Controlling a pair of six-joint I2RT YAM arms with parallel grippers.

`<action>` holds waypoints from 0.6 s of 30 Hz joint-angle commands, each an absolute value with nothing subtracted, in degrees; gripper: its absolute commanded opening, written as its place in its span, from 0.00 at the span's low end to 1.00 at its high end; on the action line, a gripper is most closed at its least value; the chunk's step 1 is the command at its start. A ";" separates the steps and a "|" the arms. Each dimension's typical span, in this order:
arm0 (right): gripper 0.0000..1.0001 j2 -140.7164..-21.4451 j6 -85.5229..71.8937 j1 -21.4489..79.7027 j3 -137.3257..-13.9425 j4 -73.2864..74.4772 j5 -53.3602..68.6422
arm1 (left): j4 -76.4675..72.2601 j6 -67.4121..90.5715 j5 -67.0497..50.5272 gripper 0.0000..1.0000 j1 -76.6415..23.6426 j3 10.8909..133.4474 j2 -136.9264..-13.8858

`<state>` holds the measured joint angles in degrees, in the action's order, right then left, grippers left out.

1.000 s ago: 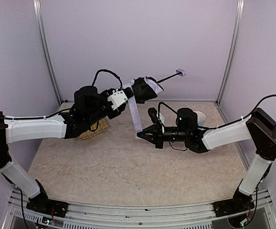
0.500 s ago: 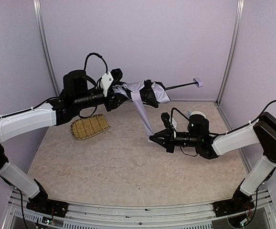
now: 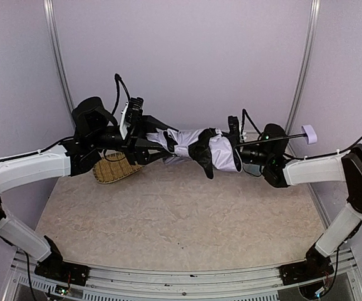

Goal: Put away the umbrella

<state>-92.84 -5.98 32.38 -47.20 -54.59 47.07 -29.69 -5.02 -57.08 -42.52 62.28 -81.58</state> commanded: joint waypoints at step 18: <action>0.00 -80.34 14.97 37.60 -51.39 -35.90 43.49 | -16.46 -7.94 -64.23 0.00 -36.59 54.43 -90.54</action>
<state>-85.10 7.44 33.87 -50.09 -38.98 49.19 -19.88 -6.31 -60.71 -37.34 56.42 -87.94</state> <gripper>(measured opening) 0.007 0.482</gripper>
